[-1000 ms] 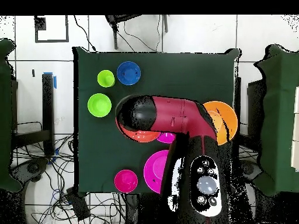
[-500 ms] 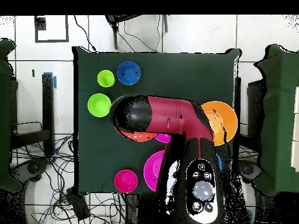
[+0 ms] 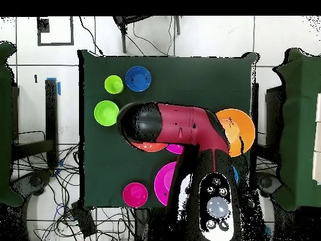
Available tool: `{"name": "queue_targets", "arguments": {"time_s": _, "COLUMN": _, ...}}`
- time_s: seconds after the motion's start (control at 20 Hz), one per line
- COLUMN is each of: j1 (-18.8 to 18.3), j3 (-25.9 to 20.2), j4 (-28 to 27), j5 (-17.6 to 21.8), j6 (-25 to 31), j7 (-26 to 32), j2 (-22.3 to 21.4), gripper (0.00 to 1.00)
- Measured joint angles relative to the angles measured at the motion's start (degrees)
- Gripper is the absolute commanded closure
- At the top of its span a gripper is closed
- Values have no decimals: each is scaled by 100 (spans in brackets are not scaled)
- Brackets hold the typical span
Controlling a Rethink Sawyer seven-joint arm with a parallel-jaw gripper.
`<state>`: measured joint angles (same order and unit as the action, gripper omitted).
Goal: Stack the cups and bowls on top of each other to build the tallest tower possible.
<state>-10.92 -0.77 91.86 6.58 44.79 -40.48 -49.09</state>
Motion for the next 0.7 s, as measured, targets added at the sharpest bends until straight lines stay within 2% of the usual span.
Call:
{"name": "queue_targets", "arguments": {"time_s": 0.3, "j1": 0, "j3": -17, "j4": 0, "j5": -22, "j6": 0, "j7": 0, "j2": 38, "gripper": 100}}
{"name": "queue_targets", "arguments": {"time_s": 0.7, "j1": 0, "j3": -175, "j4": 6, "j5": -241, "j6": 0, "j7": 0, "j2": 210, "gripper": 100}}
